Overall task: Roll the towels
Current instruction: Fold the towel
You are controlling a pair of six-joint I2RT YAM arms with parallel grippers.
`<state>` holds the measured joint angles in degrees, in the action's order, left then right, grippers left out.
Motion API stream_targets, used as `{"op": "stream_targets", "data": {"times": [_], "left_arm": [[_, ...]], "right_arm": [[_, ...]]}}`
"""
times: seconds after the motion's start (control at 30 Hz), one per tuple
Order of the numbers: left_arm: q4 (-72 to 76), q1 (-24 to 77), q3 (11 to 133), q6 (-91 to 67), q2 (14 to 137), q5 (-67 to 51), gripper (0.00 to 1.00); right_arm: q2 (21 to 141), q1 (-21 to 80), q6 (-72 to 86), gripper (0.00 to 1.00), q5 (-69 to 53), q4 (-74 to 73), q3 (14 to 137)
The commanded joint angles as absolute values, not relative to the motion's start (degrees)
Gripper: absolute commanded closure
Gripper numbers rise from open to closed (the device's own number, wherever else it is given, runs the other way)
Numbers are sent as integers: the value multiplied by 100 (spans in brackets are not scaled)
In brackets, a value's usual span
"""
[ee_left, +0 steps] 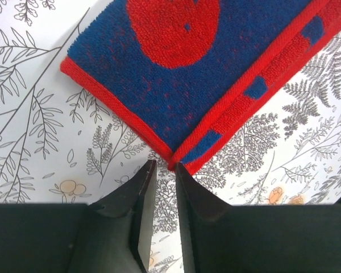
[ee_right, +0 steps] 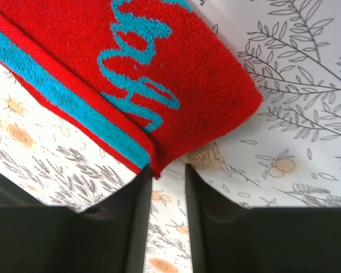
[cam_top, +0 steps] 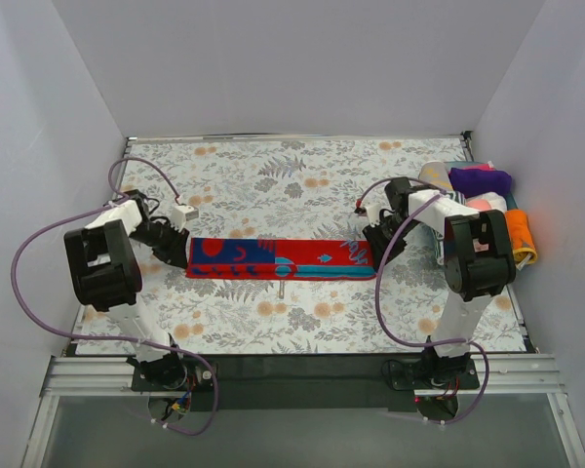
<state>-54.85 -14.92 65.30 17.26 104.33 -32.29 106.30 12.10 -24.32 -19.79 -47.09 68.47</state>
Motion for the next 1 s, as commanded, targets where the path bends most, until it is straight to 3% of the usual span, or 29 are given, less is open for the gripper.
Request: {"op": "stream_targets", "data": {"times": [0.0, 0.03, 0.23, 0.47, 0.7, 0.97], "left_arm": [[-5686, -1547, 6715, 1951, 9985, -3252, 80], [-5747, -1538, 6776, 1986, 9897, -3295, 78], [-6248, -1547, 7031, 2276, 9537, -3595, 66], [-6320, -1538, 7180, 2365, 9369, -3884, 64], [-6039, -1512, 7163, 1995, 9667, -4052, 68], [-5064, -1354, 6505, 1188, 9887, -3973, 79]], "right_arm": [[10222, 1204, -2610, 68, -1951, -4851, 6917], [10100, 1195, -2610, 61, -1960, -4930, 6934], [9730, 1195, -2663, 53, -2109, -5291, 7207], [9694, 1213, -2593, 46, -2249, -5440, 7707], [10203, 1546, -2364, 61, -2382, -5379, 7946], [10757, 1705, -2171, 69, -1952, -4773, 7480]]}}
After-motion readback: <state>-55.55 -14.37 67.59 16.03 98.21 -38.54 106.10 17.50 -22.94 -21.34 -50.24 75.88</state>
